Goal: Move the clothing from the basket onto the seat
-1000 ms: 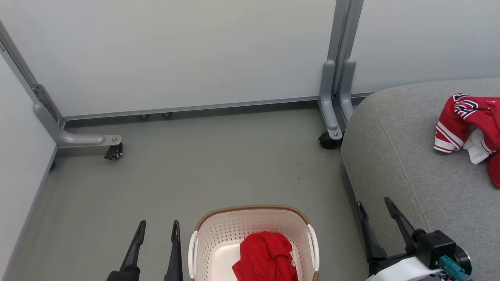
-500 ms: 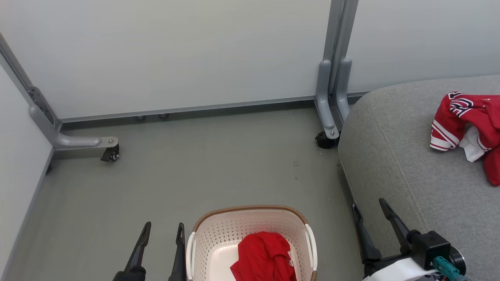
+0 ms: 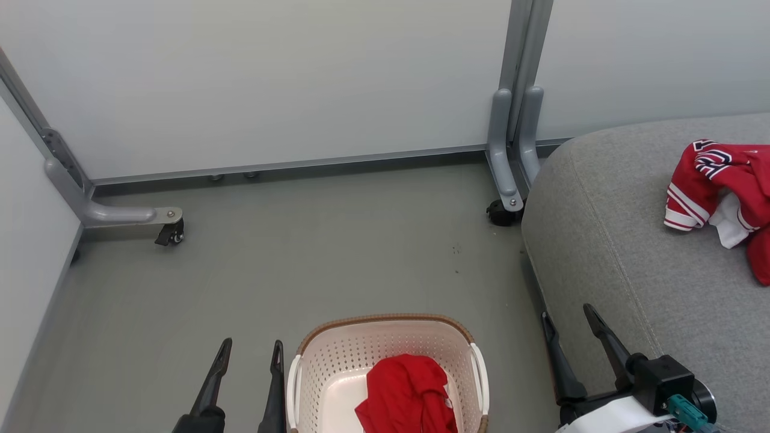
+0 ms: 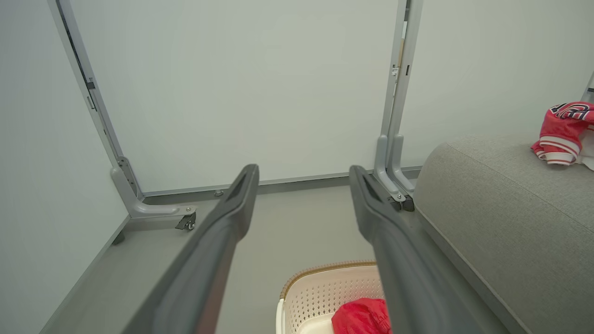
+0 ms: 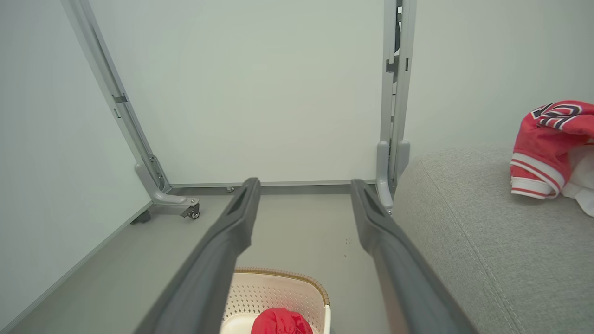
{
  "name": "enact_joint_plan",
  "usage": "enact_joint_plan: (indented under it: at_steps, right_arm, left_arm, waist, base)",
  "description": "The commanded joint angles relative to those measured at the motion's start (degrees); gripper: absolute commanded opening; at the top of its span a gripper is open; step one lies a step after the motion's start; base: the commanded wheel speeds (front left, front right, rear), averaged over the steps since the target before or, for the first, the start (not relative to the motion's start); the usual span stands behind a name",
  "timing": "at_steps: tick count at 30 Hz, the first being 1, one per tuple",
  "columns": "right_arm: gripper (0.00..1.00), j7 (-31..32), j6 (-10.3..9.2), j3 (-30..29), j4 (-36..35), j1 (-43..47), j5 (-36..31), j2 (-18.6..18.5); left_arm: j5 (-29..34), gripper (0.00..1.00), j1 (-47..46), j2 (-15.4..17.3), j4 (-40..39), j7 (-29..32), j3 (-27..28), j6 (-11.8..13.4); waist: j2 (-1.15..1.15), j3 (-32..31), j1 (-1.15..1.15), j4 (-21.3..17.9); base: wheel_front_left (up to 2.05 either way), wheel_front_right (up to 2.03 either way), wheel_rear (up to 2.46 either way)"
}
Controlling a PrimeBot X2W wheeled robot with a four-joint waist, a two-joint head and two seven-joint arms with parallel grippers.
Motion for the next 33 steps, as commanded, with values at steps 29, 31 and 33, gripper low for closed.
enact_joint_plan:
  at_steps: [29, 31, 33]
  right_arm:
    - [1.00, -0.2, -0.08, -6.0, -0.6, -1.6, 0.6, 0.2]
    - [1.00, -0.2, -0.07, -6.9, -1.2, -3.1, 0.5, 0.3]
    - [1.00, -0.2, -0.08, -7.8, -1.6, -4.3, 0.6, 0.3]
  left_arm:
    - [2.1, 1.00, -6.3, 0.1, 3.6, 0.0, -5.4, -0.9]
    - [2.4, 1.00, -8.7, 0.1, 4.2, 0.0, -6.4, -1.4]
    - [2.5, 1.00, -11.1, 0.1, 5.3, 0.0, -7.4, -1.7]
  waist:
    - [0.00, 6.2, 0.00, 0.1]
    - [0.00, 8.8, 0.00, -0.1]
    - [0.00, 11.3, 0.00, -0.2]
  base:
    - [0.00, 0.00, 0.00]
    - [0.00, 0.00, 0.00]
    - [0.00, 0.00, 0.00]
